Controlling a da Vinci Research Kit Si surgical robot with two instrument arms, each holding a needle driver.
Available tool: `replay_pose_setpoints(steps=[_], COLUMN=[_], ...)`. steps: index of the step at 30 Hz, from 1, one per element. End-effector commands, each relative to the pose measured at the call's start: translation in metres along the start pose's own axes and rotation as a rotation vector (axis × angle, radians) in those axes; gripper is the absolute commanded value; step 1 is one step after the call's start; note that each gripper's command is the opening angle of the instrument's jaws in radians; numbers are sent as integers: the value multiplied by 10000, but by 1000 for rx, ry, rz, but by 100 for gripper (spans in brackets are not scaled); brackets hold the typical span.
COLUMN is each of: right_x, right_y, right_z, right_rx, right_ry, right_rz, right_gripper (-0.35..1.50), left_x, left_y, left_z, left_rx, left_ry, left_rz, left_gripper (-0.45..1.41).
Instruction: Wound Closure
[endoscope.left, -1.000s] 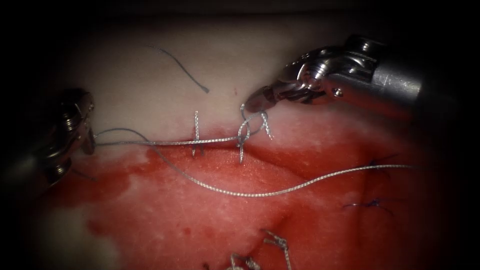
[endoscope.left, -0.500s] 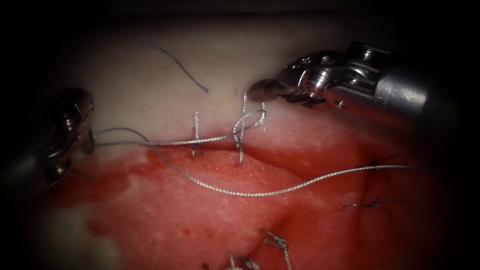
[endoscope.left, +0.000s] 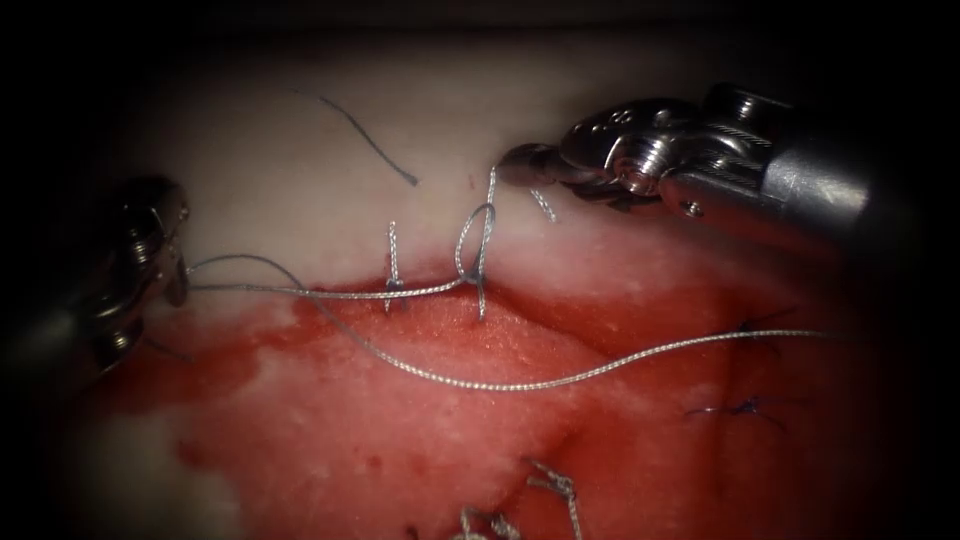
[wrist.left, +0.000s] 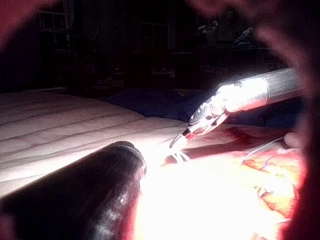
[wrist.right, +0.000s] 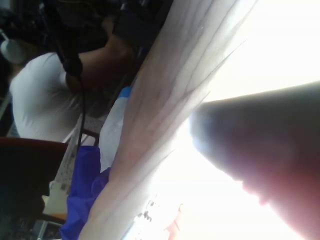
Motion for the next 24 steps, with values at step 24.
replay_pose_setpoints(steps=[24], right_x=[-15], right_y=[-1], right_z=[-1], right_rx=[-18], right_ry=[15], right_rz=[-13], right_gripper=[-35], left_x=[-23], left_y=[-9], left_z=[-33], left_rx=[-275], left_ry=[424], left_rz=[-144], left_gripper=[-45])
